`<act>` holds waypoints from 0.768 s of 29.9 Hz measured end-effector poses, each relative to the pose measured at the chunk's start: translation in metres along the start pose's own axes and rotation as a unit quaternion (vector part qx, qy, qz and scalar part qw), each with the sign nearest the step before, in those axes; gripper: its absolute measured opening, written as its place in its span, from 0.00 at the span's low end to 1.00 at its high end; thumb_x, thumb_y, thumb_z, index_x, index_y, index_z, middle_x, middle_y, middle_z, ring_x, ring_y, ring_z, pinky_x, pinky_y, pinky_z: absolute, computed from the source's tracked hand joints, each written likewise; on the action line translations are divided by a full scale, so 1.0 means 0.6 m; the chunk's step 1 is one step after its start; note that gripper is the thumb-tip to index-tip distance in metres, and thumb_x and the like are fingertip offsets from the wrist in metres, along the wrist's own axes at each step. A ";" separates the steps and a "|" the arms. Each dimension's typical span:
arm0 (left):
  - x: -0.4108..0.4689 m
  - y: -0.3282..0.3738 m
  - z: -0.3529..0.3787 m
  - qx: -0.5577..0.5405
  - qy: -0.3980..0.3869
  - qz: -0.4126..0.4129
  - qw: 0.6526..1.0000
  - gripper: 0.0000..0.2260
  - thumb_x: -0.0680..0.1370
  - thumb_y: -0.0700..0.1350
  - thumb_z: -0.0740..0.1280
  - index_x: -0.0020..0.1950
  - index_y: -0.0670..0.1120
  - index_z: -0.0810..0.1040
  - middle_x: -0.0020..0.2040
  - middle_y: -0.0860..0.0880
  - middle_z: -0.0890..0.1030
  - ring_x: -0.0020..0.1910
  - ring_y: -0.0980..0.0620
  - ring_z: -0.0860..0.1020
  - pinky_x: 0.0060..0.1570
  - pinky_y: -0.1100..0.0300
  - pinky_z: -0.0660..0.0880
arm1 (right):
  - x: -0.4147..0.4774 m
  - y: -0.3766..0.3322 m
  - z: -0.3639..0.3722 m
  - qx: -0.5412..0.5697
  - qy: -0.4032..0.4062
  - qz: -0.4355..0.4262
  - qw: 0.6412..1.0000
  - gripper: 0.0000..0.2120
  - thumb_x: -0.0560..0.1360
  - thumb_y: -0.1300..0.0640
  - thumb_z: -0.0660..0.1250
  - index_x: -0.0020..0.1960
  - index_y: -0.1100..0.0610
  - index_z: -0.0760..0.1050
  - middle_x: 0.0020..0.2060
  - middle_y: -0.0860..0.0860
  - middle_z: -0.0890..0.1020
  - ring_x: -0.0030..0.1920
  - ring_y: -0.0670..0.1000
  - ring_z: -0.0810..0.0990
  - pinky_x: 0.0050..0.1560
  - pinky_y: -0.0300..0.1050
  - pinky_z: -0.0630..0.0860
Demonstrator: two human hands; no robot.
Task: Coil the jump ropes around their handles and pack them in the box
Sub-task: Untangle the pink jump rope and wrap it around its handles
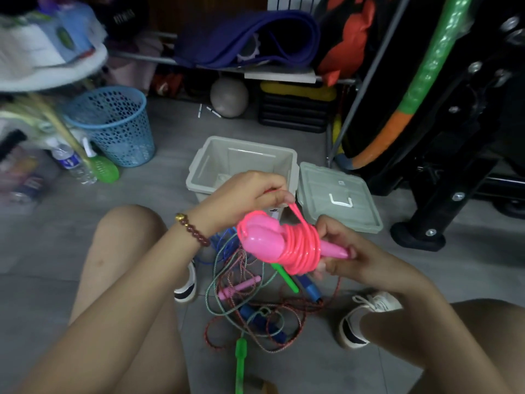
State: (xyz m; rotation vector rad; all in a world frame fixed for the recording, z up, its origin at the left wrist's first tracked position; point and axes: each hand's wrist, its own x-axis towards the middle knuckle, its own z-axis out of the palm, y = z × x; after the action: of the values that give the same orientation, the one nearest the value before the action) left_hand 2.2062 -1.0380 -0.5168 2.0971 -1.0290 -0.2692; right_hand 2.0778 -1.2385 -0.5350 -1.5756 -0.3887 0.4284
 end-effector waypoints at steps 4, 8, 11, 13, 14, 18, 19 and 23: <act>0.007 -0.006 0.014 -0.096 0.029 -0.016 0.995 0.04 0.74 0.41 0.63 0.42 0.43 0.77 0.36 0.57 0.76 0.37 0.58 0.75 0.42 0.57 0.74 | 0.004 -0.007 0.005 0.092 0.102 -0.048 0.989 0.18 0.72 0.52 0.72 0.49 0.58 0.64 0.37 0.57 0.77 0.35 0.52 0.73 0.35 0.46 0.63; 0.013 0.021 0.034 -0.107 0.013 -0.053 0.993 0.14 0.81 0.41 0.56 0.36 0.48 0.69 0.29 0.54 0.70 0.25 0.59 0.69 0.31 0.63 0.71 | 0.012 -0.014 0.018 0.132 0.228 -0.072 0.962 0.11 0.73 0.58 0.66 0.50 0.57 0.64 0.39 0.55 0.81 0.34 0.49 0.74 0.33 0.41 0.65; 0.011 0.026 0.049 -0.199 -0.033 -0.113 0.973 0.14 0.82 0.40 0.53 0.37 0.46 0.68 0.27 0.53 0.67 0.23 0.60 0.66 0.26 0.65 0.70 | 0.018 -0.010 0.017 0.109 0.322 -0.066 0.938 0.12 0.72 0.57 0.68 0.47 0.55 0.64 0.37 0.51 0.83 0.33 0.47 0.76 0.32 0.40 0.66; 0.010 0.030 0.061 -0.227 -0.027 -0.147 0.962 0.13 0.82 0.39 0.53 0.39 0.46 0.68 0.27 0.53 0.67 0.24 0.58 0.65 0.25 0.64 0.69 | 0.023 -0.003 0.017 0.016 0.385 -0.057 0.921 0.09 0.70 0.58 0.65 0.45 0.55 0.65 0.35 0.50 0.82 0.32 0.45 0.76 0.33 0.40 0.70; 0.010 0.033 0.067 -0.231 -0.014 -0.159 0.960 0.12 0.82 0.39 0.54 0.40 0.48 0.67 0.28 0.52 0.67 0.25 0.57 0.64 0.25 0.64 0.66 | 0.027 -0.001 0.019 -0.040 0.407 -0.056 0.911 0.08 0.70 0.60 0.65 0.44 0.55 0.65 0.34 0.52 0.79 0.31 0.44 0.75 0.32 0.37 0.71; 0.009 0.044 0.080 -0.258 0.067 -0.177 0.948 0.12 0.80 0.35 0.56 0.42 0.50 0.62 0.31 0.49 0.72 0.27 0.53 0.64 0.27 0.60 0.60 | 0.038 0.012 0.022 -0.123 0.483 -0.023 0.867 0.15 0.74 0.69 0.65 0.45 0.52 0.63 0.34 0.53 0.77 0.28 0.40 0.74 0.32 0.34 0.71; 0.006 0.046 0.081 -0.244 0.070 -0.171 0.952 0.11 0.80 0.35 0.58 0.41 0.49 0.63 0.32 0.49 0.74 0.28 0.53 0.65 0.28 0.60 0.62 | 0.038 0.013 0.022 -0.143 0.488 -0.013 0.861 0.15 0.75 0.68 0.65 0.47 0.52 0.63 0.34 0.50 0.77 0.29 0.40 0.75 0.32 0.33 0.70; -0.003 0.059 0.082 -0.229 0.065 -0.164 0.957 0.10 0.78 0.36 0.64 0.39 0.46 0.68 0.34 0.50 0.76 0.26 0.58 0.70 0.23 0.68 0.68 | 0.034 0.009 0.027 -0.287 0.482 0.015 0.828 0.14 0.75 0.64 0.65 0.51 0.54 0.61 0.35 0.41 0.74 0.33 0.43 0.73 0.33 0.42 0.67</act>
State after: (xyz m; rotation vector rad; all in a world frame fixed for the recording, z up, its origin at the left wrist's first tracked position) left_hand 2.1607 -1.0772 -0.5255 1.8177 -0.4770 -0.4777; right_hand 2.0877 -1.2148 -0.5419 -2.1527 0.3381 -0.5451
